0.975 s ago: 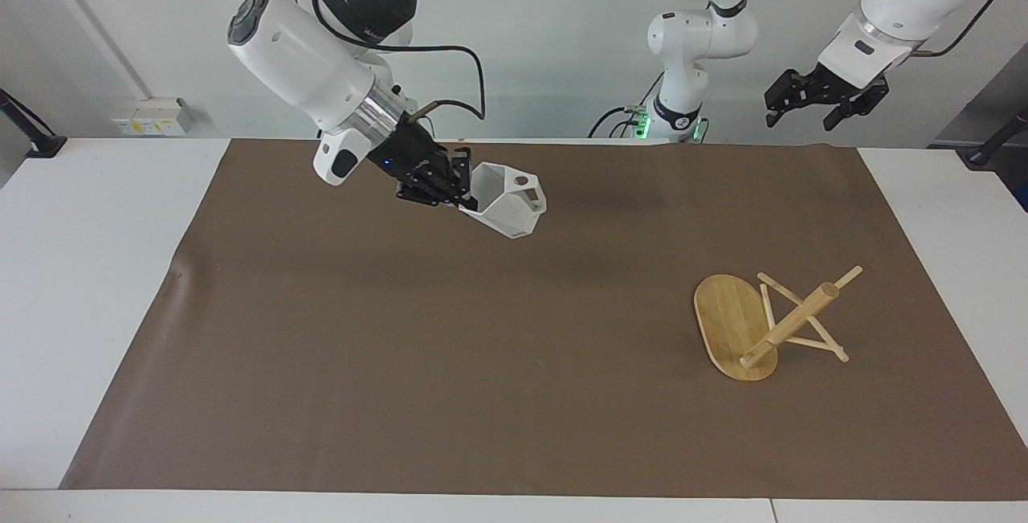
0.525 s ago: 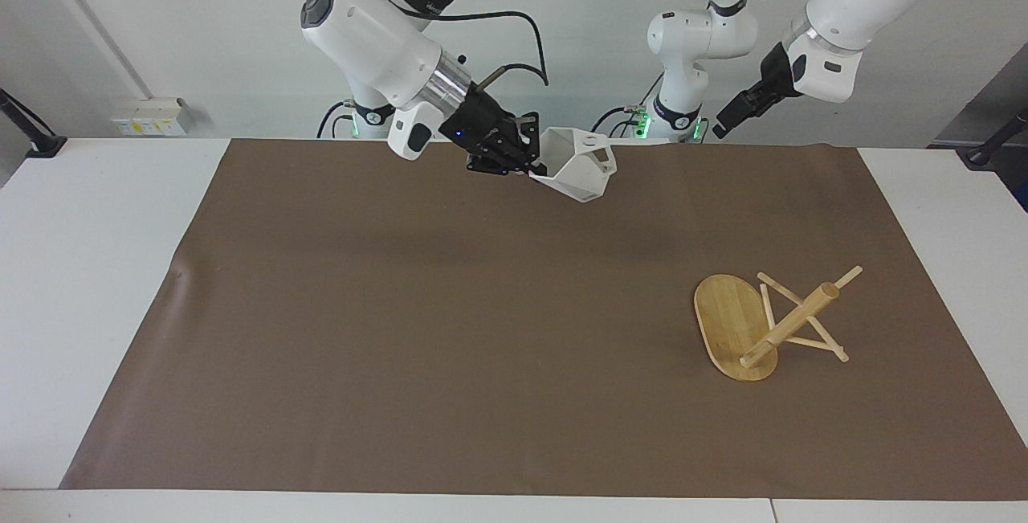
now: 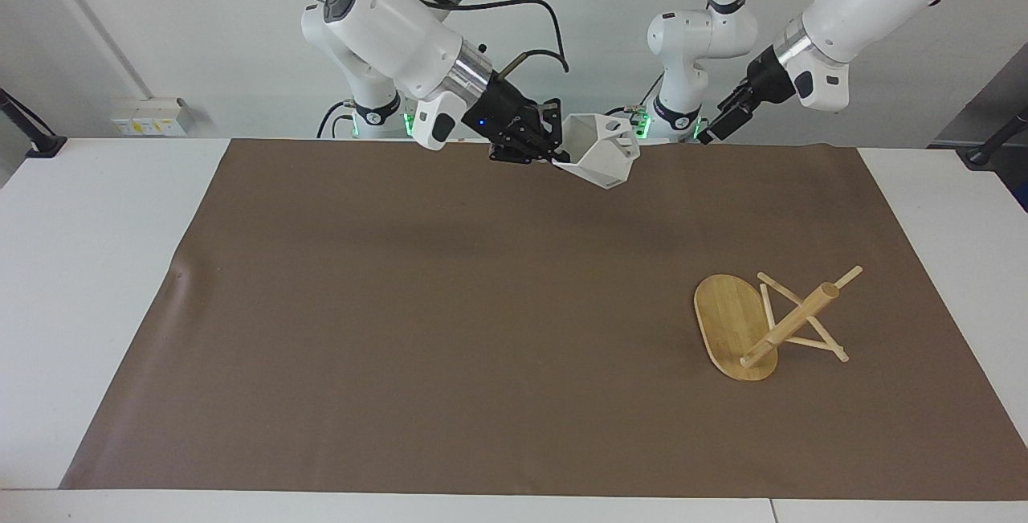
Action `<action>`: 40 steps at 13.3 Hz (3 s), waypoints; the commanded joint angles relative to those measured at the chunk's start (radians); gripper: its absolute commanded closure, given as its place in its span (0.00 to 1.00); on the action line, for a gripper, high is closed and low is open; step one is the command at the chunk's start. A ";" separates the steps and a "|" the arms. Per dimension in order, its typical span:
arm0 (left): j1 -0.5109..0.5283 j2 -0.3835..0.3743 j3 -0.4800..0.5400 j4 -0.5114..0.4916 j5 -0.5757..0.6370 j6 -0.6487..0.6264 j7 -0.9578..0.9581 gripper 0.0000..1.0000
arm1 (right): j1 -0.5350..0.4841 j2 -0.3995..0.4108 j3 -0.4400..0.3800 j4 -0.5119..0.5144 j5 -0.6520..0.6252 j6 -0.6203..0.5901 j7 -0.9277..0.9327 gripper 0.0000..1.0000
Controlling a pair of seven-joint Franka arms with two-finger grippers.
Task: Hang cup on rack
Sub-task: 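Carry the cup to the left gripper while the left gripper reaches it, then close the left gripper on the cup beside the right gripper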
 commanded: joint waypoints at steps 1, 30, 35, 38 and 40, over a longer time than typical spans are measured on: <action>0.026 -0.033 -0.006 -0.071 -0.132 0.103 -0.062 0.00 | -0.023 0.004 0.060 -0.036 0.025 0.112 0.040 1.00; -0.040 0.085 -0.017 0.003 -0.261 0.160 0.032 0.05 | -0.003 0.047 0.140 -0.058 0.008 0.236 0.086 1.00; -0.038 0.087 -0.017 0.011 -0.260 0.151 0.097 0.94 | -0.003 0.048 0.142 -0.058 0.008 0.236 0.089 1.00; -0.037 0.085 -0.017 0.008 -0.263 0.157 0.105 1.00 | -0.004 0.048 0.142 -0.058 0.008 0.233 0.090 1.00; -0.034 0.085 -0.016 0.006 -0.263 0.146 0.095 1.00 | -0.004 0.048 0.140 -0.058 0.008 0.231 0.090 0.94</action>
